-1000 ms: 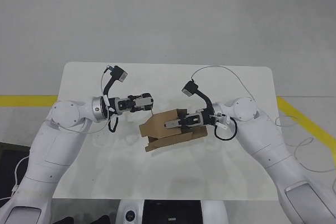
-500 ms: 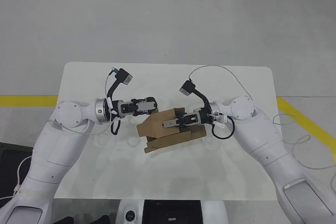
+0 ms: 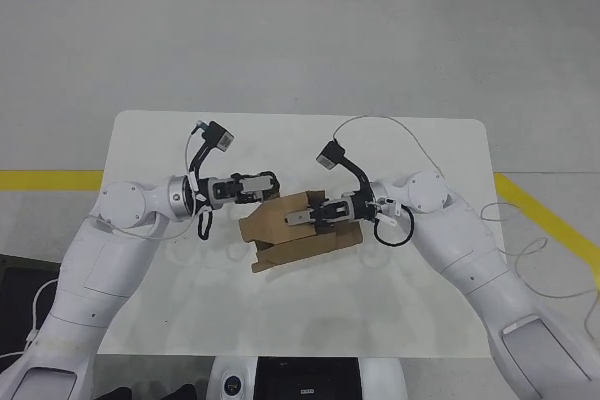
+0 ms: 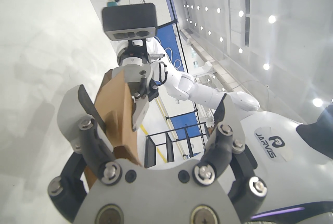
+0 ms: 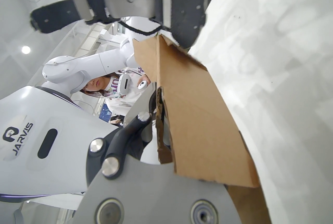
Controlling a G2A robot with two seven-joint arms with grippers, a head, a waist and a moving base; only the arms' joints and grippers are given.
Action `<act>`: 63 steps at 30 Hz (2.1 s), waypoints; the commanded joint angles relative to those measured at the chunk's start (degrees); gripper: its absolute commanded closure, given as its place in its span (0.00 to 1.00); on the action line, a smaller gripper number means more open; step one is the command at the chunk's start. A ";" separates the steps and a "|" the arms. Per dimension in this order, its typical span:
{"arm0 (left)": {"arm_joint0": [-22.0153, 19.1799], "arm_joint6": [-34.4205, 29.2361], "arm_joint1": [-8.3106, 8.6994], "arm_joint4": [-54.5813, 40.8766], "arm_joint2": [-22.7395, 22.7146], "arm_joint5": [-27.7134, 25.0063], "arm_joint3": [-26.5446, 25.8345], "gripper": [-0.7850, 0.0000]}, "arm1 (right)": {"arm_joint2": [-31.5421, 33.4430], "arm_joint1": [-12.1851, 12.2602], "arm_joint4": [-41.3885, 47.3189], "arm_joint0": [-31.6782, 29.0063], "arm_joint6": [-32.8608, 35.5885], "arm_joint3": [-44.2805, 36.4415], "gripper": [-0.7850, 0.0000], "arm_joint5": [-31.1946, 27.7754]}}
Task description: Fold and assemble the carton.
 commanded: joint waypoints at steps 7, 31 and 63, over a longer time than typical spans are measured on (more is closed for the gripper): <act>-0.15 1.96 0.30 0.27 -2.61 -0.84 0.35 0.00 | 4.85 1.48 -2.94 -0.37 -3.87 2.18 1.00 -1.13; 1.76 1.07 -0.45 -1.17 0.59 -0.68 -3.07 0.00 | 9.55 2.49 -9.05 -2.53 -14.37 -3.11 1.00 3.80; 2.08 0.73 -1.12 1.04 3.35 0.18 -5.18 0.00 | 8.15 1.11 -8.27 -3.59 -17.20 -4.66 1.00 3.25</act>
